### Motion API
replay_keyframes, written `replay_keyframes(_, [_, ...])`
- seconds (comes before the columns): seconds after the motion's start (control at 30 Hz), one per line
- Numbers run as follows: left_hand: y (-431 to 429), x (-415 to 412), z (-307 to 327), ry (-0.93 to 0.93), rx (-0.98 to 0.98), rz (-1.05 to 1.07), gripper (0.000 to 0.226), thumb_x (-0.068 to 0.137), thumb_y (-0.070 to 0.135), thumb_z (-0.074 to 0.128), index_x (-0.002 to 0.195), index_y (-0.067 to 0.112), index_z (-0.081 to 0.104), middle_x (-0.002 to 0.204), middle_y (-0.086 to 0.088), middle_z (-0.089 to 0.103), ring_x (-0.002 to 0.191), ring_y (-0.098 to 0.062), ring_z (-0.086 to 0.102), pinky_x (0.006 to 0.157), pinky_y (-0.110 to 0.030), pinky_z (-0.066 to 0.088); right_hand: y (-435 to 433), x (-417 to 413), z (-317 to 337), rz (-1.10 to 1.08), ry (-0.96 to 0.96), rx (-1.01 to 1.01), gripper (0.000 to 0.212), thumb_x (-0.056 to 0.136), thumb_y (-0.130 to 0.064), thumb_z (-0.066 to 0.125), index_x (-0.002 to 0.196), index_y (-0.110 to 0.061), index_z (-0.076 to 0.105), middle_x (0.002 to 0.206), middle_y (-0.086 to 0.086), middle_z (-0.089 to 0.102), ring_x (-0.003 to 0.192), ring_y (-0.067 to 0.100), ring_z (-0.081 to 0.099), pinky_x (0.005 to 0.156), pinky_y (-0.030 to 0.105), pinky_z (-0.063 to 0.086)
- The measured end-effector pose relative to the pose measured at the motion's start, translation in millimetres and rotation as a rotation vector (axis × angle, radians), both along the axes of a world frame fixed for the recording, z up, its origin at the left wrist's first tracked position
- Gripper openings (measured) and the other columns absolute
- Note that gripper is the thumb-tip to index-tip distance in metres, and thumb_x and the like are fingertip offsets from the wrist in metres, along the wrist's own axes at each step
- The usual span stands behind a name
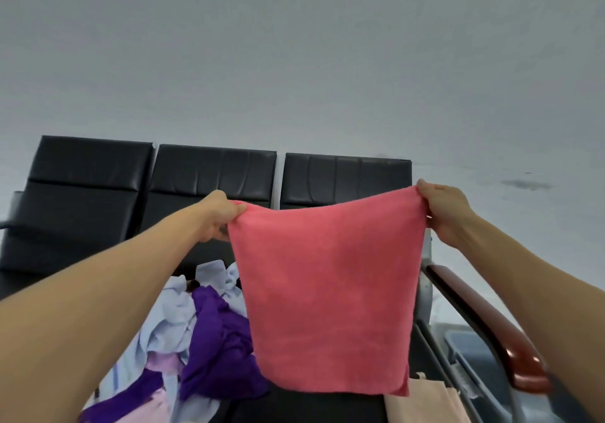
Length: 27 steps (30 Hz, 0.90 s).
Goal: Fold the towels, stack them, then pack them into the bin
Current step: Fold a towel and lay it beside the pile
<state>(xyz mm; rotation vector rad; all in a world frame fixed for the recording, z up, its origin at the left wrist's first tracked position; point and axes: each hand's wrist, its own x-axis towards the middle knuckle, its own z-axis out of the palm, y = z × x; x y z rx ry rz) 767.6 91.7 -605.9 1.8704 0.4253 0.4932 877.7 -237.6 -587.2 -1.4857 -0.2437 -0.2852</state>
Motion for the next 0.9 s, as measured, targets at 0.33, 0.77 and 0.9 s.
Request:
replay_keyframes(0.33, [-2.2, -9.4, 13.8, 0.017, -0.17, -0.156, 0.021, 0.088, 0.004, 0.064, 0.107, 0.001, 0.059, 0.091, -0.014, 0.064, 0.079, -0.025, 0.063, 0.068, -0.037, 0.053, -28.4, 0.2, -4.5, 0.018, -0.035, -0.282, 0.02, 0.087, -0.003, 0.064, 0.104, -0.011, 0.069, 0.098, 0.006, 0.065, 0.088, 0.019, 0.056, 0.079, 0.032, 0.046])
replay_keyframes(0.77, [-9.9, 15.5, -0.3, 0.018, 1.033, 0.06, 0.02, 0.097, 0.014, 0.051, 0.088, 0.008, 0.068, 0.1, -0.011, 0.05, 0.084, -0.029, 0.053, 0.075, -0.04, 0.049, -27.6, -9.3, -8.1, -0.307, -0.29, -1.014, 0.028, 0.08, 0.007, 0.05, 0.094, -0.003, 0.072, 0.095, 0.013, 0.068, 0.084, 0.025, 0.057, 0.072, 0.028, 0.045])
replay_keyframes(0.9, [-12.2, 20.8, 1.3, 0.01, 1.102, 0.061, 0.02, 0.092, 0.006, 0.049, 0.087, 0.005, 0.069, 0.088, -0.013, 0.065, 0.078, -0.035, 0.062, 0.069, -0.044, 0.053, -31.6, -9.2, -9.8, -0.334, -0.26, -1.038, 0.029, 0.076, 0.012, 0.041, 0.091, 0.005, 0.065, 0.102, 0.022, 0.065, 0.094, 0.033, 0.057, 0.078, 0.039, 0.05])
